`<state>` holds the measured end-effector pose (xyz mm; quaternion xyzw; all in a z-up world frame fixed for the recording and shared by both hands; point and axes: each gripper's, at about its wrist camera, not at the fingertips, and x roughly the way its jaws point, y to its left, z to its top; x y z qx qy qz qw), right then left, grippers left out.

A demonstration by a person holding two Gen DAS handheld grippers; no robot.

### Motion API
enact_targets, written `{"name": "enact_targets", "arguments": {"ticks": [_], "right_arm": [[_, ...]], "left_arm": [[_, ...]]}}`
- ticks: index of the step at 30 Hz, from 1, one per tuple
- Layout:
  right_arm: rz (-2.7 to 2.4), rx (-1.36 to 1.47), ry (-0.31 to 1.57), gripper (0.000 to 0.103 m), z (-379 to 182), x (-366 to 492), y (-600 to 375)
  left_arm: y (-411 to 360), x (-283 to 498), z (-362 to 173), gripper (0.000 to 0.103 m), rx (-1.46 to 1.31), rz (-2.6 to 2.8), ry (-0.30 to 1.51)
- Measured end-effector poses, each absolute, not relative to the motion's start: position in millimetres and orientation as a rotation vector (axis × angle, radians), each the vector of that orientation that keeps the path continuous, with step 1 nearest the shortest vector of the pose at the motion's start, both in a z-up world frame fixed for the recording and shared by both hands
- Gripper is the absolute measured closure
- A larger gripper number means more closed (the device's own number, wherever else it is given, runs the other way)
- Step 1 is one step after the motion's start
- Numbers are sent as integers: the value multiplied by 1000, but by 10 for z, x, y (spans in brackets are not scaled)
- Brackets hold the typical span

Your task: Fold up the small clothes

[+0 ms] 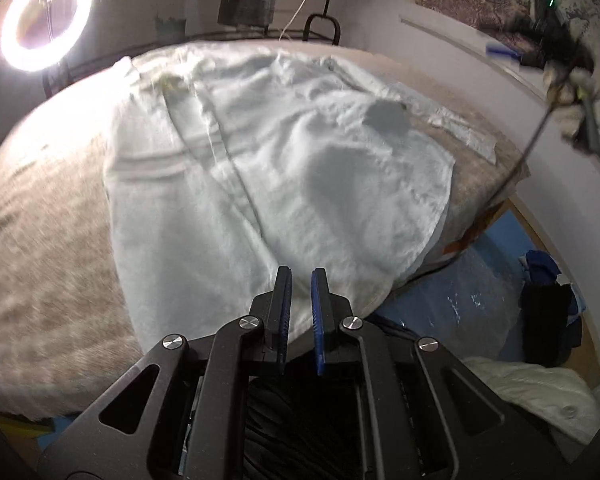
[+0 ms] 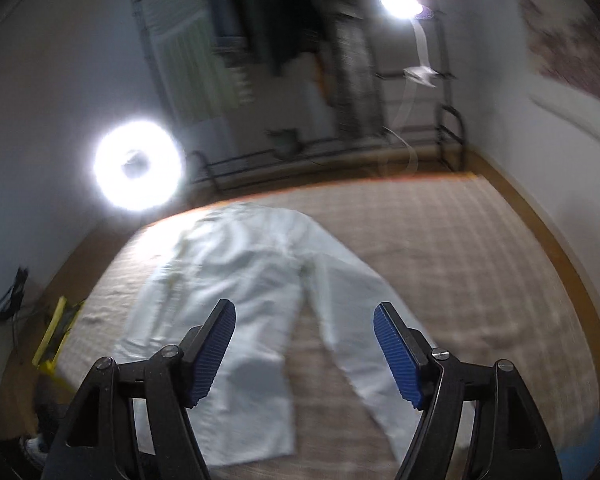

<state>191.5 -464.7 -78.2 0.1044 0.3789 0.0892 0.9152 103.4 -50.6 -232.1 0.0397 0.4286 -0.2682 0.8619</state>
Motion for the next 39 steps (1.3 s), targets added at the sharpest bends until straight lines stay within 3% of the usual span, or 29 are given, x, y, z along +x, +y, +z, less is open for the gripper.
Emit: {"name": "enact_targets", "arguments": {"ticks": [4,6,8,19,23,24,27,39], "right_arm": [[59,306,864,29,-1174,1895,-5217],[7,379,909,29,-1408,1867,-5514],[-56,427,951,30,-1634,1824,-5766],[-177,618,1080,31,-2334,1691,-6249],[-122,630,1096,55,-2386,1696,-6139],[-94,635,1100,72,-2399,1719,-6105],[-58,610,1106,99,-2359,1743,-5977],[125,439,896,101,-1431,1808,-5014]], "left_arm": [[-569,1051,-2099,96,50,-572,855],[-615,1078,-2020,87,31,-584,843],[-681,1104,-1979,84,21,-594,836],[-1081,1197,-1960,84,10,-639,834],[-1140,1196,-1972,84,24,-645,832],[-1141,1195,-1971,84,24,-644,831],[-1136,1196,-1966,84,20,-640,830],[-1093,1217,-1919,84,-27,-621,812]]}}
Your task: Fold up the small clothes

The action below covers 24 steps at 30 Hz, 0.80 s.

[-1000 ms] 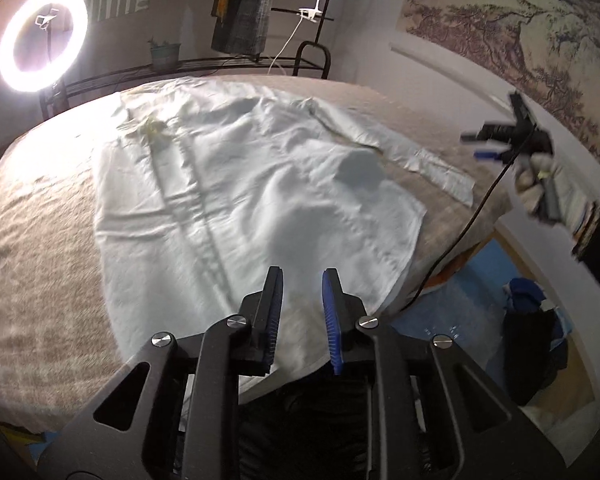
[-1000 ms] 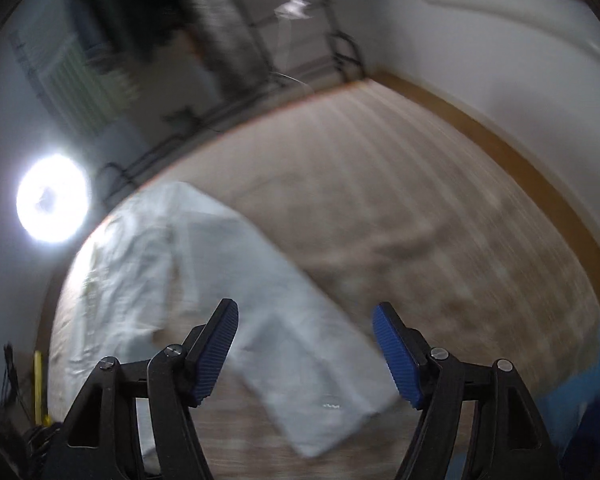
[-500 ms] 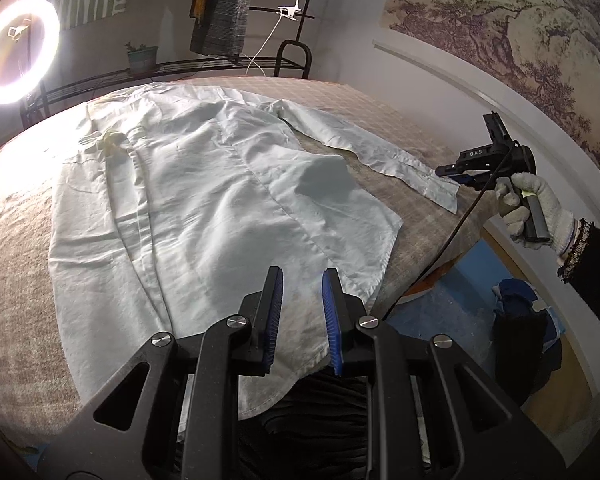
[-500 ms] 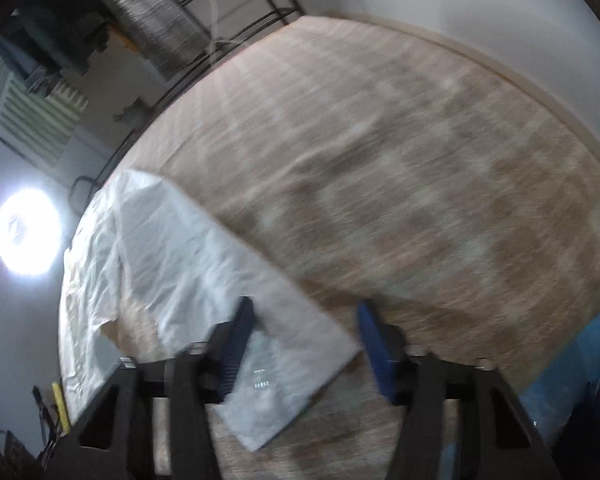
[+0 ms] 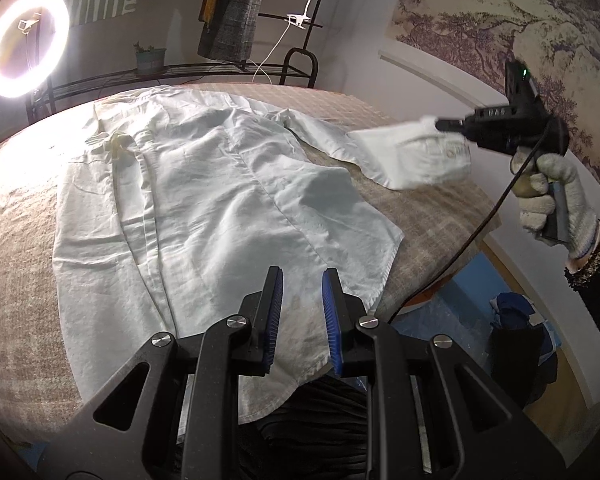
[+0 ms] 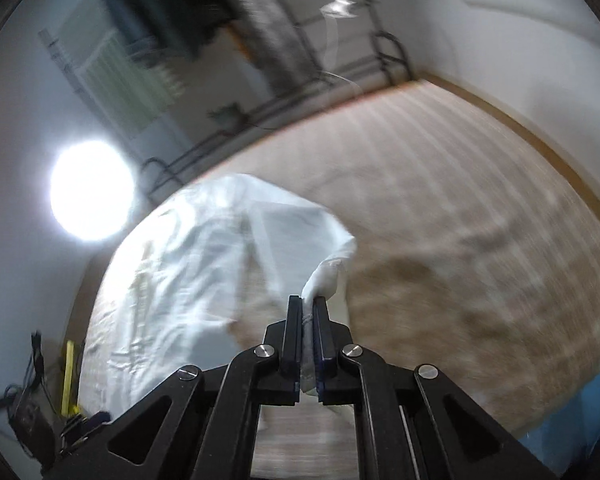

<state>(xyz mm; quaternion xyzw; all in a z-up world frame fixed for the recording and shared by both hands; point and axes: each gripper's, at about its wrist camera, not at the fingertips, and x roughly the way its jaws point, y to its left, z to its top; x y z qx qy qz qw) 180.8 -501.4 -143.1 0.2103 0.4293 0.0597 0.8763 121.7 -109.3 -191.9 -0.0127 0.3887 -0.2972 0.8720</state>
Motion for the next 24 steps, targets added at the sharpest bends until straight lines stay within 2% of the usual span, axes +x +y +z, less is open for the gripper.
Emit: {"name": "enact_targets", "arguments": {"ticks": [6,13,14,15,16,17,18,21,24], "right_arm": [[354,319,876,101,-1257,1822,-4182],[523,192,986,100,-1652,1691,-3533],[552,182,1009,99,-1723,1680,-3479],[575,169,1027,93,-1761,1663,-3437],[592,148,1044,80,-1792,1657,-3403],[606,124,1058,70,-1807,1647,-3375],[619,105,1055,61,-1798,1632,-3376],[642,92,1022,60,-1682,1674,-3499],[606,120,995,45,-1550,1971,-3636]], "left_arm": [[-1076,1227,-1926,84,-57,-615,818],[-1164,1319,-1964,83,-124,-664,847],[-1185,1337,-1970,75,-138,-679,853],[-1214,1352,-1976,59,-153,-693,856],[-1237,1361,-1981,53,-169,-707,856],[-1265,1371,-1990,47,-184,-720,856],[-1305,1388,-2007,45,-190,-727,862],[-1456,1480,-2105,45,-195,-729,904],[-1570,1568,-2218,45,-177,-698,933]]}}
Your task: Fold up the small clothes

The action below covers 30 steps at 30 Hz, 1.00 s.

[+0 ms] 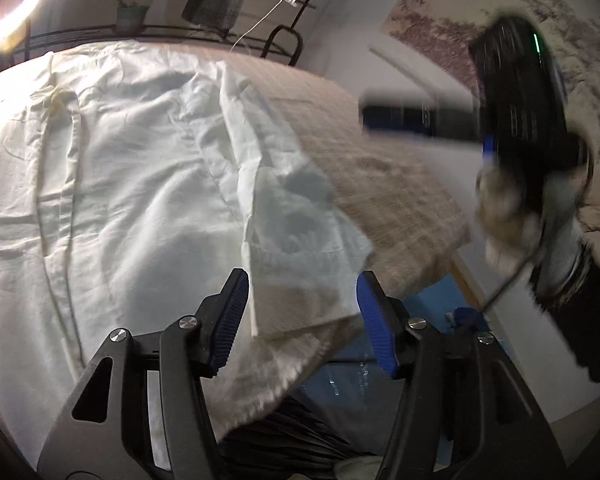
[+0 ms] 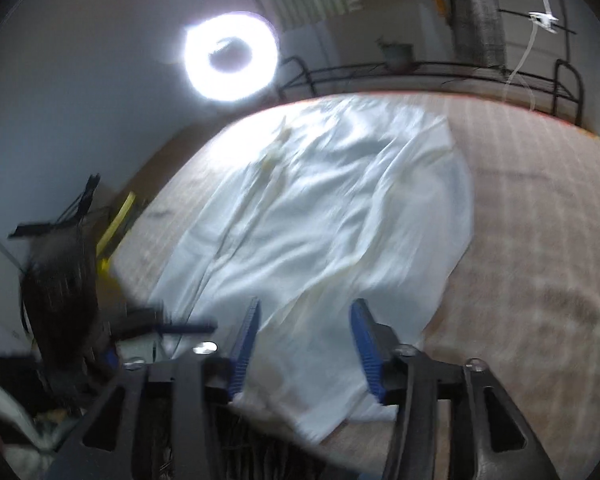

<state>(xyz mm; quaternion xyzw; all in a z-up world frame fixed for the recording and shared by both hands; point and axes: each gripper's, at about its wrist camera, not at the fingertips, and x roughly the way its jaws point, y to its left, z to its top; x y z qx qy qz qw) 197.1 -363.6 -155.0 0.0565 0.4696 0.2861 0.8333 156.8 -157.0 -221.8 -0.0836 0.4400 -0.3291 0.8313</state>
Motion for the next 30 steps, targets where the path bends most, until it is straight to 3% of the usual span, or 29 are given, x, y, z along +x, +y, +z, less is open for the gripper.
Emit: {"name": "enact_targets", "arguments": {"ticks": [4,6,9,17,18,20,22,23,30], "right_arm": [[524,150,991,43,-1476,2613,-3710],[504,164,1002,43,-1490,2933,-3674],[444,159,1046,43,-1602,3416,-3591],[284,137,1159,43,-2017,4241,-3411],[267,132,1173,47,-2073,4316,-3386],[235,115,1200,67,-2169,4425,-3353],[213,91,1219,99,-2246,4496,-3332],[211,77,1220,103,-2264,4513,-3316],[302,28,1087,103,-1749,4369,-3126]], "left_arm": [[-1613,1705,-2379,49,-216,-668,968],[-1649,1761,-2433,70,-223,-671,985],[-1702,1774,-2470,92,-206,-682,997],[-1780,1732,-2495,101,-173,-708,996],[-1788,1734,-2498,102,-174,-710,996],[-1804,1744,-2499,103,-182,-712,994],[-1813,1755,-2498,103,-196,-719,993],[-1812,1746,-2489,103,-202,-723,991],[-1774,1682,-2367,103,-299,-756,985]]}}
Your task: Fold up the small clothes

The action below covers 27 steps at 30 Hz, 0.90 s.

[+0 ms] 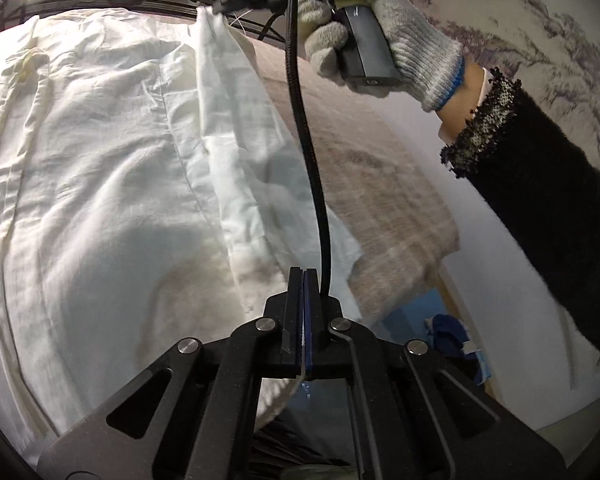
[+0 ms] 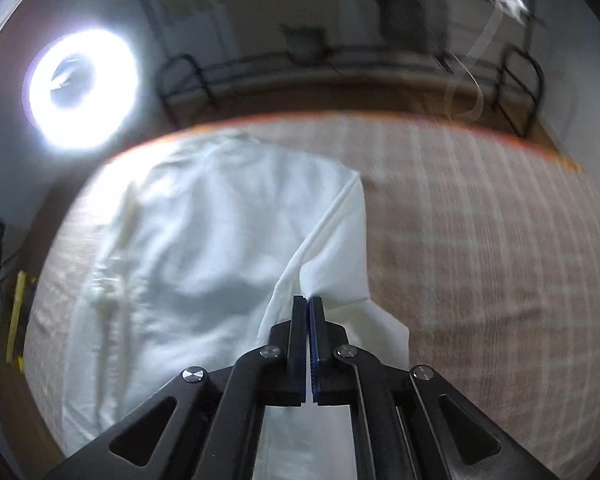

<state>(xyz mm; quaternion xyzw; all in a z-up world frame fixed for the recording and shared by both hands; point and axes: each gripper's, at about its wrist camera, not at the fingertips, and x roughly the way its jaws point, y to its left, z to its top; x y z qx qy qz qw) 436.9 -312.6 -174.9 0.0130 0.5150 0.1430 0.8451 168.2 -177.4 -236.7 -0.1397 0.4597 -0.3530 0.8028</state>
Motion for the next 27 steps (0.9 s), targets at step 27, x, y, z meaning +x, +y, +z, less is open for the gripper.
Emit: {"name": "enact_targets", "arguments": {"ticks": [27], "right_arm": [[399,309,1093,68,-1865,2887,-4240]], "left_arm": [[-1801,1487,-2251,103,-140,-705,948]]}}
